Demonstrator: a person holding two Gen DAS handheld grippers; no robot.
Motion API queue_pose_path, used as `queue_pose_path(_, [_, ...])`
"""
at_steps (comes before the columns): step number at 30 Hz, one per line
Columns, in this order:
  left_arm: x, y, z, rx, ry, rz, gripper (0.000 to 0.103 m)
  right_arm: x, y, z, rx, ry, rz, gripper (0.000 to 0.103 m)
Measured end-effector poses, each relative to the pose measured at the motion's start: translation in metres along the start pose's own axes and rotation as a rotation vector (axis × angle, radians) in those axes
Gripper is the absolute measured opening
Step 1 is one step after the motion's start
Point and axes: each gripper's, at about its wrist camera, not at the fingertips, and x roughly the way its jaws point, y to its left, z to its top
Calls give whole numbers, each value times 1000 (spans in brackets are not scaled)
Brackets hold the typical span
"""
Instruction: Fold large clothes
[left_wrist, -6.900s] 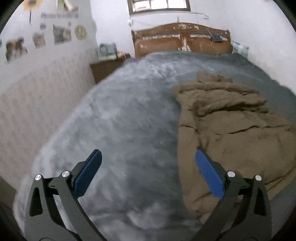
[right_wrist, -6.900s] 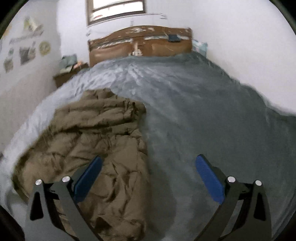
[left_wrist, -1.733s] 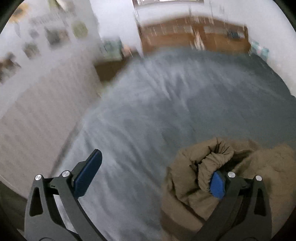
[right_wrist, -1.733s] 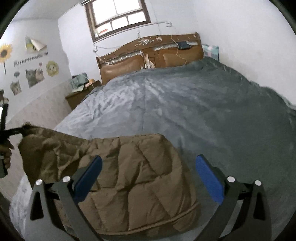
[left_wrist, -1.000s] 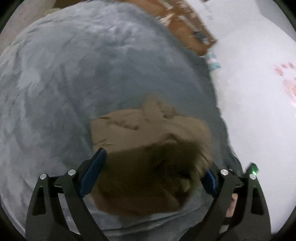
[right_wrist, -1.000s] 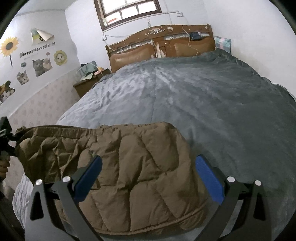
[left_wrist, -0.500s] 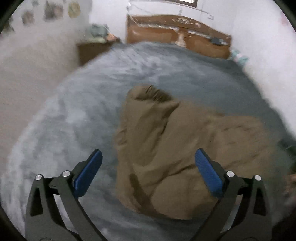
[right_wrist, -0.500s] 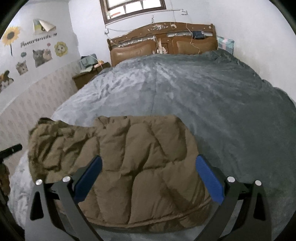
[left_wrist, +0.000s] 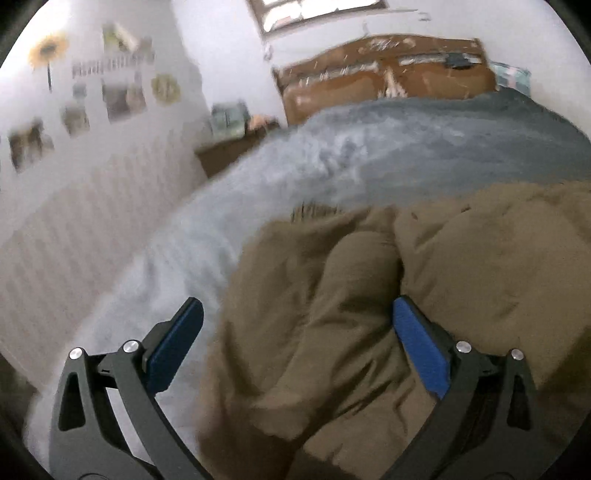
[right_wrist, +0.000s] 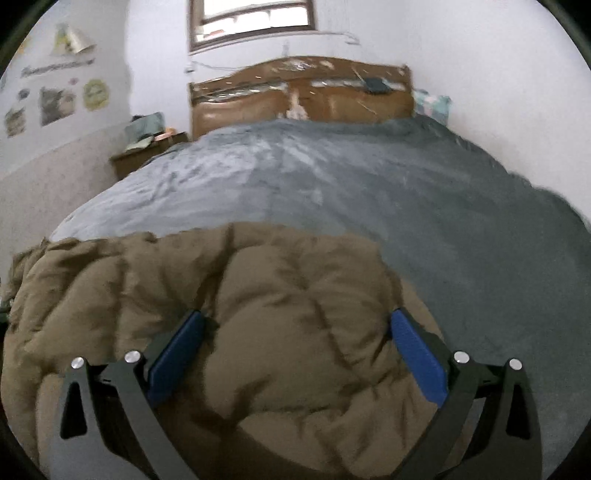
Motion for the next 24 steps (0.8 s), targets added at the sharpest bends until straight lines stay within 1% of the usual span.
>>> queue_pose_path(2, [32, 10, -9, -103, 70, -100, 100, 16, -6, 0, 37, -2, 6, 101])
queue_pose_path(3, [42, 16, -13, -142, 82, -135, 100, 25, -5, 0, 33, -1, 14, 101])
queue_pose_path(5, [66, 23, -17, -188, 113, -181, 100, 41, 2, 1, -1, 27, 20, 102])
queue_pose_path(9, [111, 13, -22, -242, 158, -187, 100, 69, 12, 9, -26, 68, 12, 102])
queue_pose_path(12, [131, 1, -17, -252, 160, -176, 100, 82, 18, 6, -22, 60, -28, 102])
queue_pose_path(13, [132, 1, -19, -257, 164, -183, 100, 84, 21, 4, -29, 50, -48, 102])
queue_pose_path(14, [132, 4, -24, -262, 171, -194, 100, 89, 26, 2, -53, 58, -65, 102])
queue_pose_path(18, [149, 5, -21, -292, 198, -229, 100, 105, 21, 6, -25, 125, -28, 102])
queue_pose_path(24, [152, -4, -20, -273, 196, -200, 100, 117, 22, 3, -26, 160, -40, 102])
